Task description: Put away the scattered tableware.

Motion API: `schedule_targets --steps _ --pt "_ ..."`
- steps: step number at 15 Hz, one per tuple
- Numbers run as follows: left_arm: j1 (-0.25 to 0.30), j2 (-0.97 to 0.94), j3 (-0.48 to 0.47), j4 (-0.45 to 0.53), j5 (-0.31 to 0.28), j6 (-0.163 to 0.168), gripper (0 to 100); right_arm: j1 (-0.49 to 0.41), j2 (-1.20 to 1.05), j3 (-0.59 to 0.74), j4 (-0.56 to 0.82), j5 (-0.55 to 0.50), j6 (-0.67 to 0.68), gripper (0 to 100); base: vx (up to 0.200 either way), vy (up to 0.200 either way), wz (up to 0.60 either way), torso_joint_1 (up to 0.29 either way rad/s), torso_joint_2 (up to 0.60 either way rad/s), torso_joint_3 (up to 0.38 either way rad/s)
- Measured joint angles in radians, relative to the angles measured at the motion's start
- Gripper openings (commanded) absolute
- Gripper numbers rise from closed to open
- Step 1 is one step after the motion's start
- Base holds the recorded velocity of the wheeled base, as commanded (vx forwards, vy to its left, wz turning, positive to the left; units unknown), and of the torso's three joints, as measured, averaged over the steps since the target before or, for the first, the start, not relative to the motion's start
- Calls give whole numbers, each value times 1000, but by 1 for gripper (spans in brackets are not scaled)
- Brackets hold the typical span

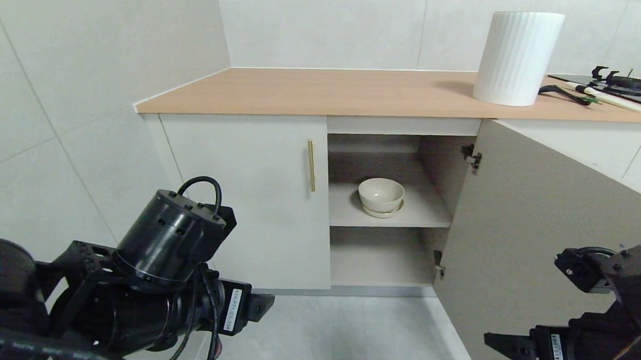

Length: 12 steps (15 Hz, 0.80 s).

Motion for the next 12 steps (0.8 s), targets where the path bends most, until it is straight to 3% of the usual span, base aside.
schedule_targets --steps 3,5,12 --pt "0 -1 0 0 0 0 100 -34 -4 22 4 -20 6 100 0 -200 0 9 1 2" --pt "0 -2 0 0 1 0 100 -103 -6 42 3 -20 6 100 0 -200 0 5 2 2" --pt "0 -9 0 2 0 0 100 -393 -85 92 73 -19 -3 100 0 0 0 0 0 0"
